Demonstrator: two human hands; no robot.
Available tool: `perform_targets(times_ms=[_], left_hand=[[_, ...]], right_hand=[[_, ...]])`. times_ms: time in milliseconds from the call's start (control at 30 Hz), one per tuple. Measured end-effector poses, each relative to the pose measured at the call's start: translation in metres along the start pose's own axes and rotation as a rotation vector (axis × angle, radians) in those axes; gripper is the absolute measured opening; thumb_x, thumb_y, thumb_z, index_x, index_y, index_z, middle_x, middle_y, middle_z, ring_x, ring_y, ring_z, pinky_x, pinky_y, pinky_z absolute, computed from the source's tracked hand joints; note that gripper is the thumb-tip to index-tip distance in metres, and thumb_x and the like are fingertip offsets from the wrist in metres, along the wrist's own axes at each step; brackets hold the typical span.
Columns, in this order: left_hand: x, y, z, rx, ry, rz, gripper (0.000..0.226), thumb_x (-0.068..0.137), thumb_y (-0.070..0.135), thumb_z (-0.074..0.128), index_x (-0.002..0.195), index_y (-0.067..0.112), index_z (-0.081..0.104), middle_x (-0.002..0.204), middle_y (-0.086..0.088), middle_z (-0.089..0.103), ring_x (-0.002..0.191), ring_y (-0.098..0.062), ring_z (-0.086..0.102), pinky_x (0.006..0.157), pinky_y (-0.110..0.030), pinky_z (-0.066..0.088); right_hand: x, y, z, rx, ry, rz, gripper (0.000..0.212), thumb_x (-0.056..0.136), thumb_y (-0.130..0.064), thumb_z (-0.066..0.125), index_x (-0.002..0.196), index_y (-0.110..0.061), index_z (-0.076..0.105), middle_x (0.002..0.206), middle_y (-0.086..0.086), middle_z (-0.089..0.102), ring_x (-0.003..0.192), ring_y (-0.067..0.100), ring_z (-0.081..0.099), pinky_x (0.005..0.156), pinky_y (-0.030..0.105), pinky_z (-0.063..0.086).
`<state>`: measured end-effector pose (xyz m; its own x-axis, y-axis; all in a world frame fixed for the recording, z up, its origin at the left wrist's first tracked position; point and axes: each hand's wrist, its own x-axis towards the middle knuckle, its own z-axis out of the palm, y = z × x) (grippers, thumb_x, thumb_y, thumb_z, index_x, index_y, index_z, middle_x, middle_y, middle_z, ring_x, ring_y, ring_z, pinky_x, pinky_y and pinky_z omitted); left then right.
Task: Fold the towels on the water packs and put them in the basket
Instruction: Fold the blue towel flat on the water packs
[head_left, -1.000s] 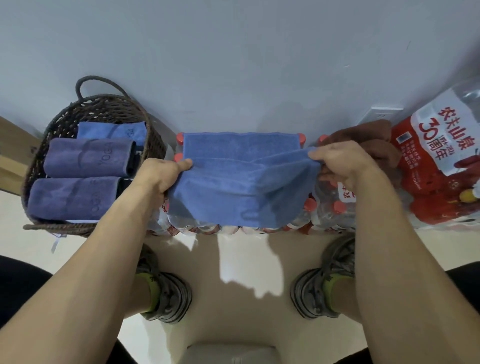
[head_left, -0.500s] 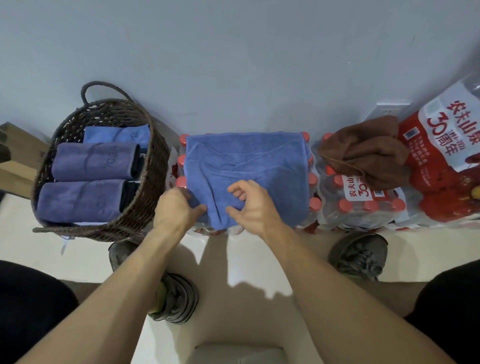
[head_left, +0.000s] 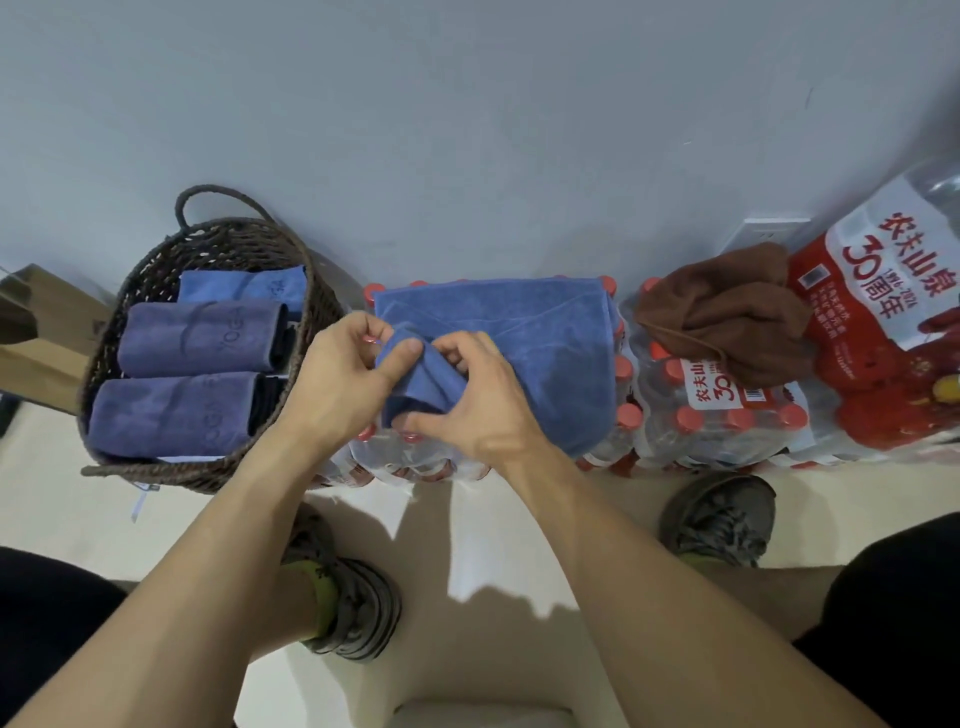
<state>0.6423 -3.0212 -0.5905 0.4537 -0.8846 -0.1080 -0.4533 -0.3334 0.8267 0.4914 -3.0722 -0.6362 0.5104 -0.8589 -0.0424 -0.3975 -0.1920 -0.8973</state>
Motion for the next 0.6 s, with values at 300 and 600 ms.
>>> perform_targets(times_ms=[300, 600], left_hand=[[0.003, 0.019, -0.013, -0.419, -0.027, -0.035, 0.023, 0.091, 0.015, 0.068, 0.110, 0.020, 0.056, 0.073, -0.014, 0.073, 0.061, -0.028, 0.071, 0.059, -0.029, 0.057], [0.002, 0.033, -0.023, 0.161, -0.033, 0.280, 0.017, 0.089, 0.030, 0.067, 0.075, 0.038, 0.065, 0.080, 0.001, 0.061, 0.073, -0.005, 0.056, 0.067, -0.015, 0.042]], right_hand=[[0.025, -0.011, -0.086, 0.091, -0.195, 0.091, 0.007, 0.085, -0.024, 0.076, 0.084, -0.029, 0.070, 0.068, -0.010, 0.073, 0.069, -0.003, 0.067, 0.072, 0.016, 0.050], [0.022, -0.035, -0.095, -0.017, -0.248, 0.091, 0.035, 0.098, -0.037, 0.056, 0.071, -0.017, 0.063, 0.059, -0.018, 0.057, 0.059, -0.001, 0.053, 0.065, 0.016, 0.042]])
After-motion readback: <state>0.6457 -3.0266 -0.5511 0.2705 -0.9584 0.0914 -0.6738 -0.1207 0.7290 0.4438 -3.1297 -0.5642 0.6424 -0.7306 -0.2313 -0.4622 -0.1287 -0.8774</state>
